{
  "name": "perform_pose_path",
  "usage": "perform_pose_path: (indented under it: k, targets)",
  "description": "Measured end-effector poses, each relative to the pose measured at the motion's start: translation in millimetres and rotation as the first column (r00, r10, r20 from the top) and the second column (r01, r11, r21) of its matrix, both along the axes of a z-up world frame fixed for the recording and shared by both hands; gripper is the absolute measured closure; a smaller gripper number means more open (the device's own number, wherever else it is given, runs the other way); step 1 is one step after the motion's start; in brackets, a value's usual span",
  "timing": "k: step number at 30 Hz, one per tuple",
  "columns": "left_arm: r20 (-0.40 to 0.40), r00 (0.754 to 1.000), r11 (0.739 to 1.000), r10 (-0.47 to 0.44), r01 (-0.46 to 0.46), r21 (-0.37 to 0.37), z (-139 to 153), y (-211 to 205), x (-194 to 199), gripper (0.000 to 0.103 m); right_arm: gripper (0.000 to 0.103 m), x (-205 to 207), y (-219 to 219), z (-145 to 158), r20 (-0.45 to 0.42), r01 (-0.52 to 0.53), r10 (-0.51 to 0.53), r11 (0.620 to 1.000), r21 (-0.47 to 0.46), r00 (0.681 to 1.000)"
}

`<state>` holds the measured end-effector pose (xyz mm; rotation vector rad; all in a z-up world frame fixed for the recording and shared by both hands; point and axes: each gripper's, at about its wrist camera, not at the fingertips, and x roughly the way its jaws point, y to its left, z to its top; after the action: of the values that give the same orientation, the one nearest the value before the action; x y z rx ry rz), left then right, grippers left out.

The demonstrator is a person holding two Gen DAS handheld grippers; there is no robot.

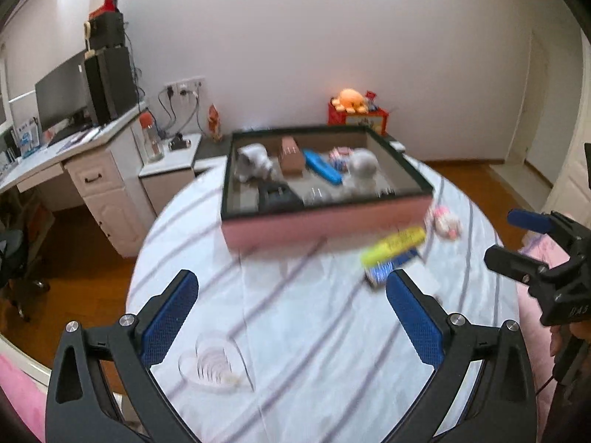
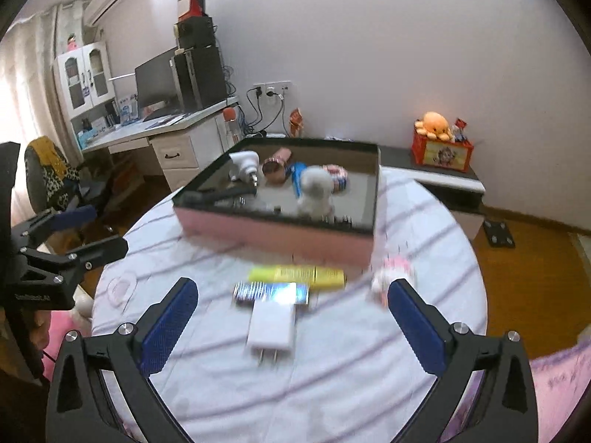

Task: Organize rigid objects
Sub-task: 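Lift both open tools out of the box back over the bed, then grasp the white charger with the left tool while the right tool grasps the white block figure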

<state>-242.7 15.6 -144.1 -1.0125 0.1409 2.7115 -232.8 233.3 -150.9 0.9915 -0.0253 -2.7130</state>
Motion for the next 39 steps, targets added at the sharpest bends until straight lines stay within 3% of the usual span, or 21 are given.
perform_pose_path:
  k: [6, 16, 22, 29, 39]
  targets:
    - [0.058, 0.998, 1.0, -0.013, 0.013, 0.001, -17, 8, 17, 0.0, 0.0, 30, 9, -19, 0.043, 0.069, -0.068, 0.998, -0.008, 0.997]
    - [0.071, 0.996, 0.998, -0.062, 0.064, -0.022, -22, 41, 29, 0.0, 0.0, 45, 28, -25, 0.056, 0.113, -0.112, 0.993, -0.029, 0.992]
    - [0.108, 0.993, 0.998, -0.055, 0.058, -0.018, -28, 58, 22, 0.0, 0.0, 43, 39, -33, 0.062, 0.121, -0.117, 0.99, -0.065, 0.991]
    - [0.206, 0.978, 1.0, -0.027, 0.024, 0.021, -46, 92, 1, 0.0, 0.0, 34, 60, -49, 0.087, 0.141, -0.131, 0.981, -0.13, 0.988]
    - [0.248, 0.968, 0.998, 0.042, -0.054, 0.042, -72, 139, -32, 0.0, 0.0, 13, 98, -63, 0.114, 0.159, -0.141, 0.973, -0.17, 0.983]
